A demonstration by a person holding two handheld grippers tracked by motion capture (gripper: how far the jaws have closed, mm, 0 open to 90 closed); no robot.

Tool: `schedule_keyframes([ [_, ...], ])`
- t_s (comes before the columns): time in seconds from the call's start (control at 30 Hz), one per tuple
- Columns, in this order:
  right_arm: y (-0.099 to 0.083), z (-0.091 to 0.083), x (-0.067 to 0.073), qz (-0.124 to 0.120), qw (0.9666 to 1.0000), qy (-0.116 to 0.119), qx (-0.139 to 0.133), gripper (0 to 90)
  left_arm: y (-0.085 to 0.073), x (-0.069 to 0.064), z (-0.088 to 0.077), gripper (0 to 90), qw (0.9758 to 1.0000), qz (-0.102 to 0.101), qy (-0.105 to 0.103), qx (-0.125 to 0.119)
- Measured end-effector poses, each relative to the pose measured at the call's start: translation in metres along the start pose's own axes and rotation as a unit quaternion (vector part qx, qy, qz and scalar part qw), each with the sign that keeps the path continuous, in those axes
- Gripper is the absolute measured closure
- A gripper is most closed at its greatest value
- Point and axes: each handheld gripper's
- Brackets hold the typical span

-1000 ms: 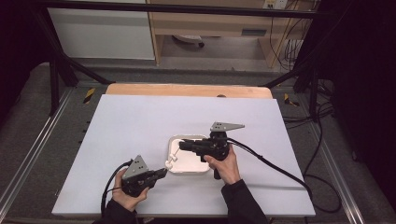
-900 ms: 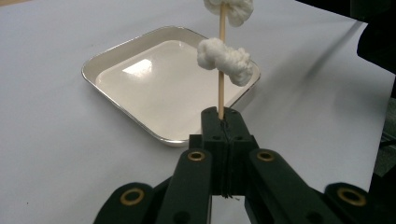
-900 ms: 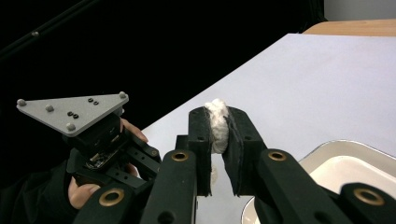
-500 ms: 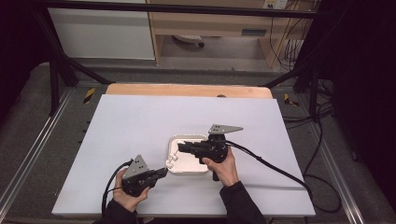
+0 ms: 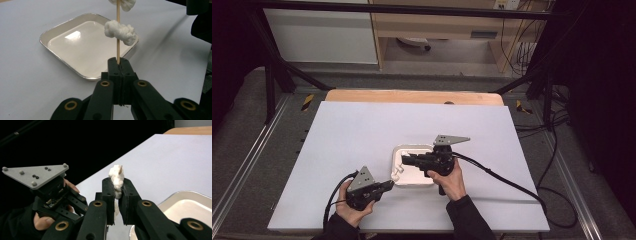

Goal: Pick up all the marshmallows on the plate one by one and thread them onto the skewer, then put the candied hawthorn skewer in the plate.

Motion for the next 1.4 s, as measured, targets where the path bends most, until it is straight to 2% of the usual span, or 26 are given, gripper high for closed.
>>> schedule_keyframes([
  [0.07, -0.001, 0.001, 0.000, 0.005, 1.0000, 0.006, 0.001, 83.5, 0.000, 0.002, 0.000, 89.0, 1.0000, -0.006, 0.001, -0.001],
  [0.17, -0.001, 0.001, -0.001, 0.005, 1.0000, 0.002, 0.003, 83.4, 0.000, 0.001, 0.000, 89.1, 1.0000, 0.000, 0.001, -0.002],
  [0.3, 0.001, -0.002, 0.000, -0.004, 0.9997, -0.023, 0.009, 78.7, 0.000, 0.005, 0.001, 88.9, 0.9996, -0.017, -0.015, -0.014],
  [0.33, 0.003, -0.004, 0.000, -0.010, 0.9993, -0.034, 0.010, 72.9, 0.001, 0.005, 0.001, 88.9, 0.9997, -0.017, -0.013, -0.013],
  [0.4, 0.008, -0.009, 0.000, -0.014, 0.9982, -0.058, 0.001, 55.0, 0.001, 0.006, 0.003, 88.9, 0.9995, -0.029, -0.007, -0.010],
  [0.47, 0.012, -0.017, -0.001, -0.035, 0.9964, -0.077, 0.001, 47.2, 0.001, 0.010, 0.003, 88.9, 0.9991, -0.042, 0.000, -0.009],
  [0.53, 0.012, -0.027, -0.002, -0.058, 0.9929, -0.104, 0.004, 31.9, 0.003, 0.015, 0.002, 88.8, 0.9983, -0.056, 0.003, -0.013],
  [0.6, 0.008, -0.039, -0.006, -0.067, 0.9895, -0.127, 0.017, 24.8, 0.007, 0.018, 0.002, 88.8, 0.9979, -0.062, 0.009, -0.012],
  [0.67, -0.002, -0.051, -0.011, -0.074, 0.9861, -0.146, 0.031, 17.9, 0.011, 0.019, 0.004, 88.8, 0.9981, -0.060, 0.015, -0.006],
  [0.73, -0.014, -0.061, -0.018, -0.075, 0.9825, -0.160, 0.058, 12.1, 0.015, 0.019, 0.007, 88.7, 0.9980, -0.060, 0.017, 0.003],
  [0.8, -0.026, -0.070, -0.025, -0.073, 0.9781, -0.178, 0.080, 8.8, 0.018, 0.018, 0.011, 88.7, 0.9980, -0.058, 0.022, 0.013],
  [0.9, -0.041, -0.083, -0.032, -0.061, 0.9737, -0.190, 0.109, 3.6, 0.025, 0.016, 0.016, 88.6, 0.9978, -0.057, 0.024, 0.024],
  [1.03, -0.051, -0.097, -0.034, -0.069, 0.9678, -0.209, 0.122, 2.5, 0.038, 0.014, 0.028, 88.6, 0.9967, -0.056, 0.029, 0.051],
  [1.1, -0.054, -0.103, -0.034, -0.075, 0.9666, -0.214, 0.118, 2.6, 0.044, 0.012, 0.033, 88.6, 0.9965, -0.051, 0.035, 0.057],
  [1.17, -0.058, -0.110, -0.035, -0.072, 0.9662, -0.222, 0.110, 2.7, 0.046, 0.011, 0.039, 88.6, 0.9958, -0.057, 0.034, 0.063],
  [1.3, -0.065, -0.117, -0.034, -0.069, 0.9641, -0.227, 0.118, 2.2, 0.047, 0.008, 0.053, 88.6, 0.9925, -0.062, 0.037, 0.099],
  [1.4, -0.069, -0.123, -0.033, -0.070, 0.9621, -0.234, 0.121, 2.0, 0.046, 0.008, 0.064, 88.6, 0.9900, -0.061, 0.047, 0.119],
])
Point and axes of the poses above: each handheld gripper's, and its own axes: z roughly forward along the jaws, y roughly out of its top, x roughly to its left, and after that the axes turned 12 degrees about -z, right-handed
